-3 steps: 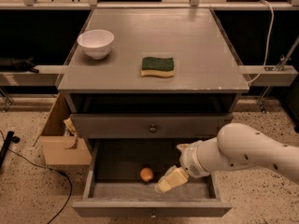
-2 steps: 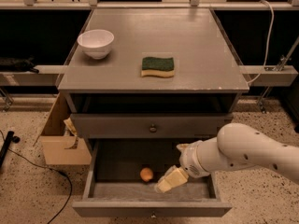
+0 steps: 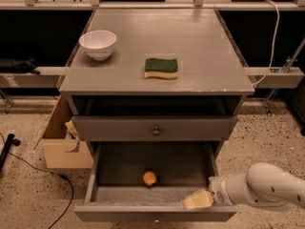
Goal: Pick orange from middle drawer and place on counter
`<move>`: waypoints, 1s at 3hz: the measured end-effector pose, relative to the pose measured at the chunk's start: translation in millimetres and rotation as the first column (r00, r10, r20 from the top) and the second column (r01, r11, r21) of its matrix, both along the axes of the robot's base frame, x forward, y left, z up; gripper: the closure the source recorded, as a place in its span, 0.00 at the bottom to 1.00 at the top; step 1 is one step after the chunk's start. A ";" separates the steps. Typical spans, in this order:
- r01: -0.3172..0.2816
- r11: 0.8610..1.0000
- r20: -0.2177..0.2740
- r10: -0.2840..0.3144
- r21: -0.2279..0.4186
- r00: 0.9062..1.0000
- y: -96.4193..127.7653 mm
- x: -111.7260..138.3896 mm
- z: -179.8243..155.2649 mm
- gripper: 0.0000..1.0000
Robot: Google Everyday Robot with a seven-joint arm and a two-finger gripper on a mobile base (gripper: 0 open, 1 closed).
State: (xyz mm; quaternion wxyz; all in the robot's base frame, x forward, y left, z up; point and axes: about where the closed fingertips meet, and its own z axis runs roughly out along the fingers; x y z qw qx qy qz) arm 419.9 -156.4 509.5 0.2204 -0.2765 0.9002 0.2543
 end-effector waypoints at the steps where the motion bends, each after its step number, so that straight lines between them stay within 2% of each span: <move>1: 0.044 0.998 -0.121 -0.039 0.039 0.992 11.4 -10.1 -76.9 0.00; 2: 0.044 0.998 -0.129 -0.038 0.044 0.991 12.9 -13.1 -80.6 0.00; 3: 0.027 0.999 -0.140 -0.023 0.031 0.990 25.2 -12.0 -81.1 0.00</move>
Offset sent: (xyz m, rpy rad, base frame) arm -0.0047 0.0043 -0.0570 0.0263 0.0853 -0.0426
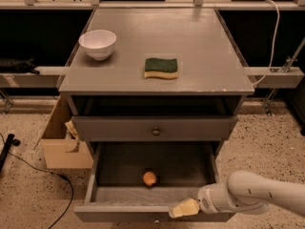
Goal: Pick orange from middle drawer and place on counter
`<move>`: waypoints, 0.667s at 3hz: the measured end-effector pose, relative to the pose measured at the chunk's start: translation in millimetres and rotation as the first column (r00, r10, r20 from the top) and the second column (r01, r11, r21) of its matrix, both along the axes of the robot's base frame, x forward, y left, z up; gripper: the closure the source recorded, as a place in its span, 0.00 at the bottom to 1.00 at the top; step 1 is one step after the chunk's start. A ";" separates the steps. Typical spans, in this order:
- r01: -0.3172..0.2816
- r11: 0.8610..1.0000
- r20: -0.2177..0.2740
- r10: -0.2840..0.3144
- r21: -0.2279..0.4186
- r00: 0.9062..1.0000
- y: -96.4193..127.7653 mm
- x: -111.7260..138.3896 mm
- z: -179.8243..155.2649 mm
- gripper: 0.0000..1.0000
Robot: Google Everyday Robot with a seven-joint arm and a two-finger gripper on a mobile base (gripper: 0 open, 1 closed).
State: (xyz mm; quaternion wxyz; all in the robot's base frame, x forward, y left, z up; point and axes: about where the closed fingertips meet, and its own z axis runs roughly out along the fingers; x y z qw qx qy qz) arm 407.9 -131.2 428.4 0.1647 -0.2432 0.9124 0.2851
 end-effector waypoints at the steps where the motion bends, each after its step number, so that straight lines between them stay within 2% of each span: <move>1: -0.010 0.999 -0.020 0.010 -0.032 1.000 17.5 11.1 -4.2 0.00; 2: -0.032 0.997 -0.027 0.030 -0.072 0.999 44.5 32.3 -5.2 0.00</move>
Offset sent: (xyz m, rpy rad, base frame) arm 0.0608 0.0761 -0.0047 -0.1232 0.0287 0.0541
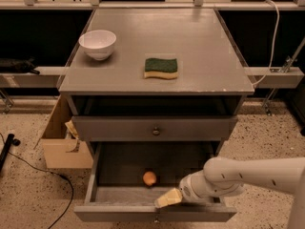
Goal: Pick orange from middle drawer and place on counter
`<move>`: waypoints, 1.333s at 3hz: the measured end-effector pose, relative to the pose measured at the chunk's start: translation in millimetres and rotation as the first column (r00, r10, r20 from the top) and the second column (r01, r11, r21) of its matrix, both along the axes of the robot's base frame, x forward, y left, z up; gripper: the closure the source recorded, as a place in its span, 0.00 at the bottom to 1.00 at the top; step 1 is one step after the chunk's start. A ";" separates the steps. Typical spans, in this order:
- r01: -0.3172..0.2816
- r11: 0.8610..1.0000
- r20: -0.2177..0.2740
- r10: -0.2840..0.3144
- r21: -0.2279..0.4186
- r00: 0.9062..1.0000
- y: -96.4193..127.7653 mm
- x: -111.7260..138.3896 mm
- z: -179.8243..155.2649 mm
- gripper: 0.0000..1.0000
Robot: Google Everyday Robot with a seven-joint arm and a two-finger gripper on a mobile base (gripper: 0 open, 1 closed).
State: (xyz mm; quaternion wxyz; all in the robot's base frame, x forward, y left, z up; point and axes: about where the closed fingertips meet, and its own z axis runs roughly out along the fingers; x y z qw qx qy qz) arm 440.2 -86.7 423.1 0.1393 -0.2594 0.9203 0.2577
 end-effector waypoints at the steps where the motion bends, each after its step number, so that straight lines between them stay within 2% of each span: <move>1: -0.033 0.999 0.076 0.033 0.005 0.997 24.2 26.9 15.2 0.00; 2: -0.028 1.000 0.071 0.027 0.010 0.997 22.7 26.0 13.2 0.00; 3: 0.015 0.998 -0.030 -0.013 0.059 0.999 16.0 17.0 -22.0 0.00; 4: 0.011 0.998 -0.085 -0.006 0.067 0.996 30.3 31.2 -48.0 0.00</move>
Offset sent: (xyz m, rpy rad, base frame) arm 0.0340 0.0160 0.0278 0.0391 -0.1196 0.0047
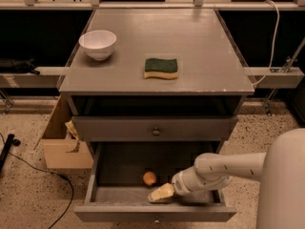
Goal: Pick orange from middle drawer and place on counter
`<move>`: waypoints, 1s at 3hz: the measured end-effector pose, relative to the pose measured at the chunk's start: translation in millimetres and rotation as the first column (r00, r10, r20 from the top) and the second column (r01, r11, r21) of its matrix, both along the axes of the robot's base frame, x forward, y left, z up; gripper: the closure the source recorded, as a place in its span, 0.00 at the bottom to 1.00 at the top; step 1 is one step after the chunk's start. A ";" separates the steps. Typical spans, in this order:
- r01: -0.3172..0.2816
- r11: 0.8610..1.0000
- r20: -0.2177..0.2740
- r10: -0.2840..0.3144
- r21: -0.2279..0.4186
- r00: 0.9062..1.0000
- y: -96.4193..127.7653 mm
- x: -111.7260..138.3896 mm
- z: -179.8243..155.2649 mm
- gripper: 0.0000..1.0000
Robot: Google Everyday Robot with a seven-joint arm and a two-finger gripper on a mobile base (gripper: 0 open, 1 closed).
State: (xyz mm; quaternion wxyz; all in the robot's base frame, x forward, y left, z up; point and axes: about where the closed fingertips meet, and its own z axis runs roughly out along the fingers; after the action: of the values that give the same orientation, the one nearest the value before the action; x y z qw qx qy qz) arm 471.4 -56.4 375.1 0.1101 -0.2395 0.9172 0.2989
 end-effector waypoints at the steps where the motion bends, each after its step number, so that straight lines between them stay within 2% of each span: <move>1: 0.000 1.000 0.000 0.000 0.000 1.000 0.0 0.0 0.0 0.00; 2: -0.003 1.000 0.011 0.003 -0.031 1.000 13.9 12.1 16.9 0.00; 3: -0.016 0.998 0.057 0.020 -0.066 0.998 28.4 27.7 48.0 0.00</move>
Offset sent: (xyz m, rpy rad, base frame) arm 0.0266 0.0182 0.0301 -0.0570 -0.0161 -0.0095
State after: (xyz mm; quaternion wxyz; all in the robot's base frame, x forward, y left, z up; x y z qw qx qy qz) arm 499.1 -28.1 423.2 0.1261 -0.2598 0.9207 0.2627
